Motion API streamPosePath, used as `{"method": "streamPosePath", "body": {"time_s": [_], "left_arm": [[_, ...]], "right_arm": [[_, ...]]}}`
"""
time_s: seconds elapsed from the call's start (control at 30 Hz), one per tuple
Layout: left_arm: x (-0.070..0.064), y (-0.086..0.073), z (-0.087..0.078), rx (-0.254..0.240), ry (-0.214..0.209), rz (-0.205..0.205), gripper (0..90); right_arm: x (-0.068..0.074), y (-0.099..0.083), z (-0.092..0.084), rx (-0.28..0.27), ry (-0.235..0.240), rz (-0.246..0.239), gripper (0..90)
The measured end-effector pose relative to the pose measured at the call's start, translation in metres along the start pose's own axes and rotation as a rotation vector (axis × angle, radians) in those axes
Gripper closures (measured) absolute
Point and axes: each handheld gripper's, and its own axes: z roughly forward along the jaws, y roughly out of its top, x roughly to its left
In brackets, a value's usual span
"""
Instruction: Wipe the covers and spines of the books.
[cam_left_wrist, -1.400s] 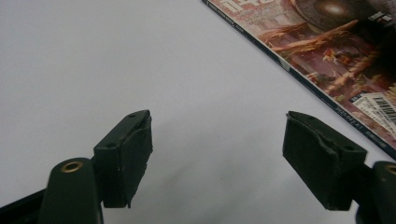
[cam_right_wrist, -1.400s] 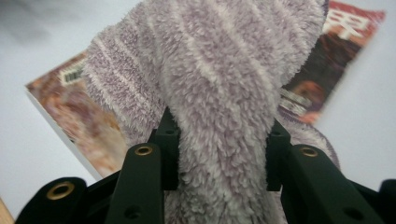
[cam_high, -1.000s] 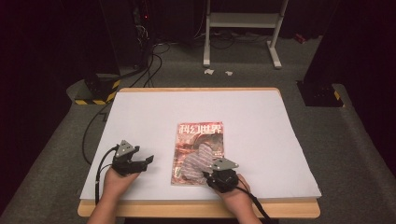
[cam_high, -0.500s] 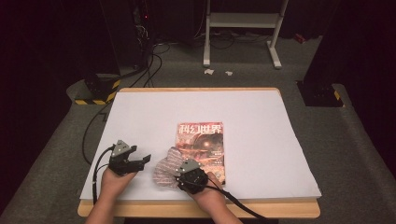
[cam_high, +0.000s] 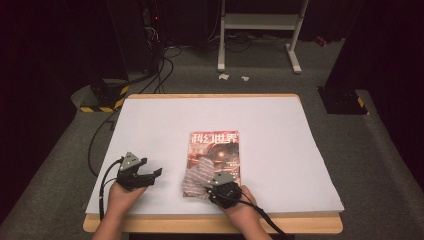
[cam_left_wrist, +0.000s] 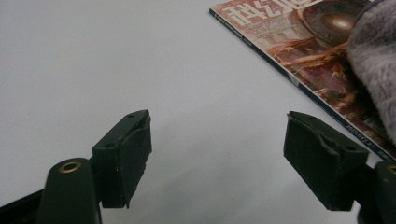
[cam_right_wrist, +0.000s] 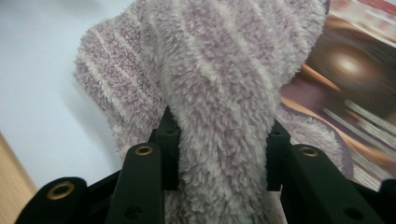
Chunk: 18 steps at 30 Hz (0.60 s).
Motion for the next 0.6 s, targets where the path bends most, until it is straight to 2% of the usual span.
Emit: {"method": "streamPosePath", "body": {"time_s": [0.1,0.2,0.3,0.43,0.5,0.6], "left_arm": [[-0.001,0.000,-0.003,0.002,0.005,0.012,23.7],[-0.002,-0.001,-0.004,-0.004,0.002,0.004,23.7],[-0.003,-0.003,-0.004,0.012,0.002,0.007,23.7],[-0.003,-0.005,-0.006,0.014,0.007,0.007,23.7],[-0.002,-0.005,-0.006,0.021,0.013,0.012,23.7],[-0.001,-0.006,-0.008,0.014,0.010,-0.002,23.7]], "right_arm": [[-0.017,-0.016,-0.015,0.007,-0.043,0.049,62.2],[-0.032,-0.032,-0.030,0.008,-0.086,0.089,62.3],[-0.039,-0.042,-0.038,0.004,-0.109,0.119,62.3],[-0.035,-0.038,-0.038,0.024,-0.125,0.092,62.2],[-0.030,-0.032,-0.034,0.037,-0.115,0.067,62.2],[-0.019,-0.020,-0.023,0.044,-0.085,0.027,62.2]]}}
